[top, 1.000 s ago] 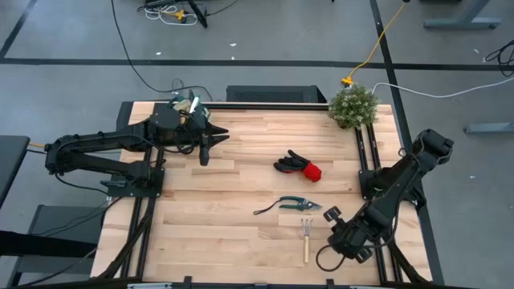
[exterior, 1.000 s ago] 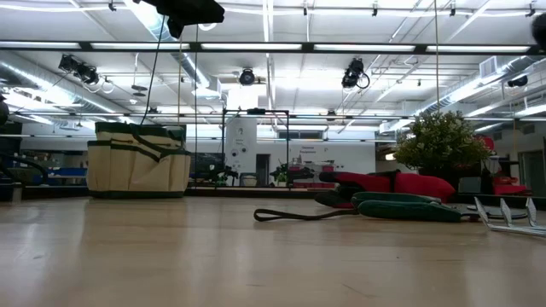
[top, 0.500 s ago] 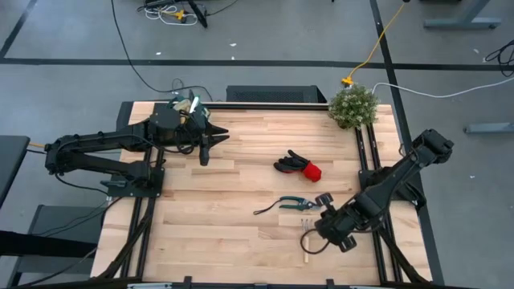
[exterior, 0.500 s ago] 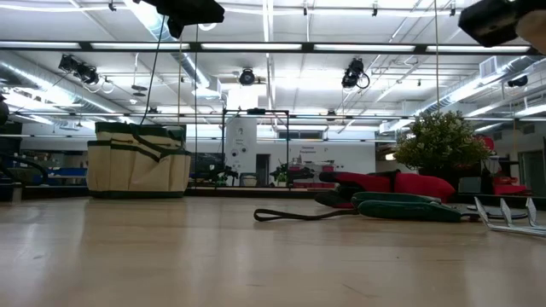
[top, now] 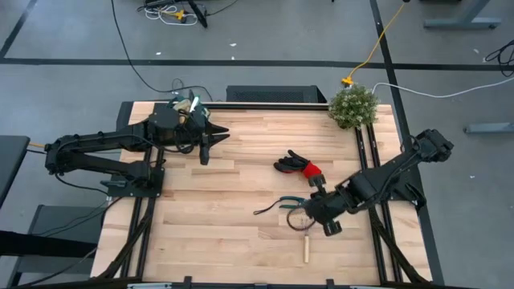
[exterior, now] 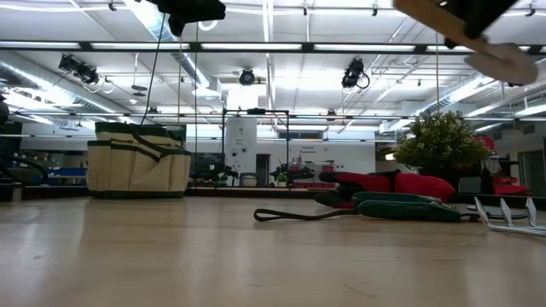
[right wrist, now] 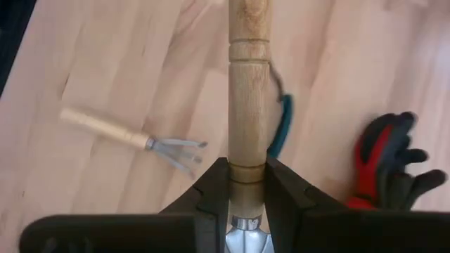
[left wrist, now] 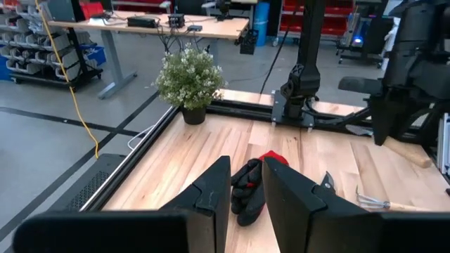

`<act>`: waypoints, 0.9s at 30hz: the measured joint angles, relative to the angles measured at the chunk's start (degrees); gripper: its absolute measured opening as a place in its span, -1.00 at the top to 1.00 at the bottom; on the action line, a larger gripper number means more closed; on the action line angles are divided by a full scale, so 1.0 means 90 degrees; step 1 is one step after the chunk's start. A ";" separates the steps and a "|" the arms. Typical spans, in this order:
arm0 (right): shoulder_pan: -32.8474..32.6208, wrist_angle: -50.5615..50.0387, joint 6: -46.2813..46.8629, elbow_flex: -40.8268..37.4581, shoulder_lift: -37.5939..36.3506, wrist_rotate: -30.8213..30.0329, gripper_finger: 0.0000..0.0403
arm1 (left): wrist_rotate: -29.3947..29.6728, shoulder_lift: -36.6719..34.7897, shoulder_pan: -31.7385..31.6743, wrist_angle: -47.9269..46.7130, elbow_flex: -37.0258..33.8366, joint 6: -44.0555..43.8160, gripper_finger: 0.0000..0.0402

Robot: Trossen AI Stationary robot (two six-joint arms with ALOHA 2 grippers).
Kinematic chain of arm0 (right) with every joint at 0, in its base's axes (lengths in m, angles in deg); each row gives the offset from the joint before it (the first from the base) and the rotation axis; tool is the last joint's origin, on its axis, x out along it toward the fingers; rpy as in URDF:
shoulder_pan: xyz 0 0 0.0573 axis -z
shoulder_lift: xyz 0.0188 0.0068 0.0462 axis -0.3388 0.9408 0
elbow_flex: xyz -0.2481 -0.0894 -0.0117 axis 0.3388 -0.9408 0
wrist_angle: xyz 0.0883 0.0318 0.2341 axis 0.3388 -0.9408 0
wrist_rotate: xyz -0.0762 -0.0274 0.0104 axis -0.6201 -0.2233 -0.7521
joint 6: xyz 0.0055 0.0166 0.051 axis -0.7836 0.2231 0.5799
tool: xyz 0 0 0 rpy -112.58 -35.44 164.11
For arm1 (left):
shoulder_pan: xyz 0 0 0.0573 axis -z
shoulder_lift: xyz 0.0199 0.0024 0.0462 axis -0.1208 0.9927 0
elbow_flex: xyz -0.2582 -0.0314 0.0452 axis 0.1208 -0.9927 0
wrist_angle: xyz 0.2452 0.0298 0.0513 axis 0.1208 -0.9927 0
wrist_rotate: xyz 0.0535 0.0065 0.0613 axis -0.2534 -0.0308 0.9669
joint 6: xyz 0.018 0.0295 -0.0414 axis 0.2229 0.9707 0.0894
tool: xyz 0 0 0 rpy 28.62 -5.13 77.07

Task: Pick & Place Garden tools in Gardening bag
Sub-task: Put the brown trowel into the gardening bag

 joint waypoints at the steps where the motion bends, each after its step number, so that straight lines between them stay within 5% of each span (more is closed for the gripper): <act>1: 0.0109 -0.0023 0.0000 0.0069 0.0000 0.0000 0.66 | 0.0000 0.0000 0.0000 0.0042 0.0000 0.0000 0.56; 15: 0.1290 0.0424 -0.0068 0.0949 0.0000 -0.0556 0.67 | 0.0000 0.0000 0.0000 0.0129 0.0001 0.0000 0.56; 27: 0.2181 0.2515 -0.0224 0.0994 0.0000 -0.0550 0.67 | -0.0537 0.0000 0.0000 0.0338 0.0001 -0.0002 0.56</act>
